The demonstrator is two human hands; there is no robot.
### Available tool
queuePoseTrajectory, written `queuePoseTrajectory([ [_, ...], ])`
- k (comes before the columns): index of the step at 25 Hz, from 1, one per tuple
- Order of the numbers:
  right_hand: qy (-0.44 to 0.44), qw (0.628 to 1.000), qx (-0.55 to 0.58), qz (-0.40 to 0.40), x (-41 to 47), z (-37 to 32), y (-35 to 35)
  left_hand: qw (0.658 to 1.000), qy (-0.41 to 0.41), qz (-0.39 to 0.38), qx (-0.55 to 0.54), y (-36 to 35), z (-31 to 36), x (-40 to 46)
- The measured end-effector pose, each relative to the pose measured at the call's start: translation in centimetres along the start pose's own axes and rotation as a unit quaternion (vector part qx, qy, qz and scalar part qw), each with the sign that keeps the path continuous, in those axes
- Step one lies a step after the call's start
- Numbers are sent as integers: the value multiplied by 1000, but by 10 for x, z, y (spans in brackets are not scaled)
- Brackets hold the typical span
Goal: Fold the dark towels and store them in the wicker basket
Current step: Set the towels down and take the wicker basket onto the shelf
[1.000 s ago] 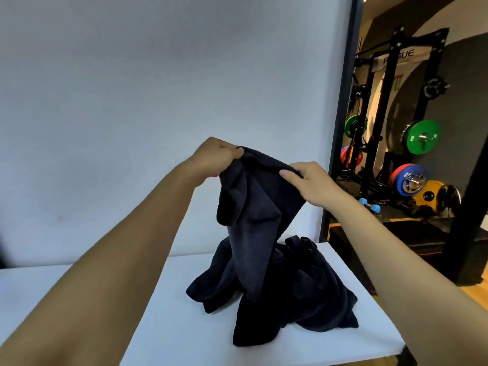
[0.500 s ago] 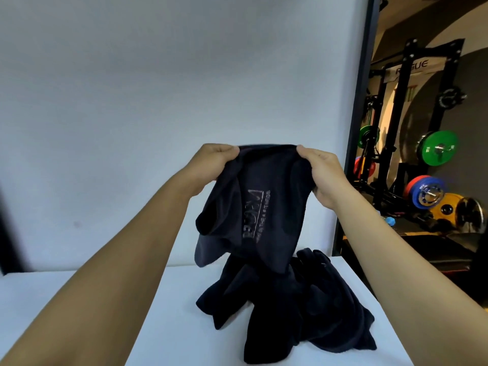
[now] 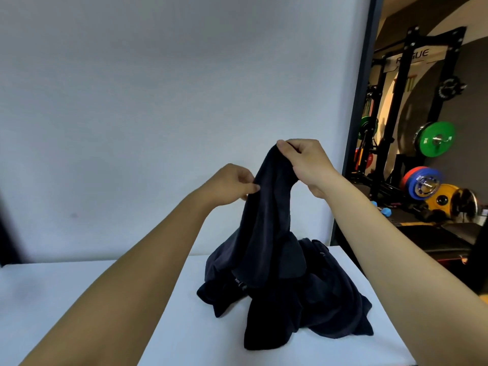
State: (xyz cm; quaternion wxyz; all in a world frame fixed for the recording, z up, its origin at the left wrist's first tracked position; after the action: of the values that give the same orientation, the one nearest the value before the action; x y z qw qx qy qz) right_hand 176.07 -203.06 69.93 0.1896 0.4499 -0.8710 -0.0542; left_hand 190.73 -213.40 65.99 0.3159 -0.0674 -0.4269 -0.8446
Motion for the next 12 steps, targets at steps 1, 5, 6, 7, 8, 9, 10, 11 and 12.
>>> queuePoseTrajectory([
  [1, -3, 1000, 0, 6, 1, 5, 2, 999, 19, -34, 5, -6, -9, -5],
  [5, -78, 996, 4, 42, 5, 42, 13, 977, 97, -183, 43, -48, -51, -34],
  [6, -101, 993, 16, 67, 5, 54, 18, 979, 94, -171, 56, -56, -58, -37],
  [7, -122, 986, 51, 97, 5, 65, 24, 987, 86, -128, 54, -60, -63, -36],
  [8, -137, 976, 109, 128, 1, 72, 29, 995, 78, -54, 28, -58, -62, -33],
  [9, -132, 963, 169, 163, -3, 75, 35, 996, 71, 44, -19, -49, -59, -28],
  [10, -109, 952, 211, 196, -6, 75, 41, 985, 55, 151, -57, -36, -51, -25],
  [11, -77, 945, 228, 222, -10, 71, 46, 964, 31, 251, -75, -20, -40, -23],
  [12, -51, 945, 222, 236, -13, 66, 48, 942, 4, 324, -84, -6, -27, -24],
])
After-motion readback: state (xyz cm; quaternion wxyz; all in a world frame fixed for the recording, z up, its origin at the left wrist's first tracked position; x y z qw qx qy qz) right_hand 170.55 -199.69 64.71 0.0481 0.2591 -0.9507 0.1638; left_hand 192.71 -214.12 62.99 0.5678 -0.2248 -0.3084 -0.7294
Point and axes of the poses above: each hand's wrist, its own x-axis towards the middle knuckle, its own y-axis out of the back of the hand, z = x × y, the point moved 6 cm from there along x, towards the middle knuckle, and after that the axes turned 12 degrees about -y, right-handed, at the moved point
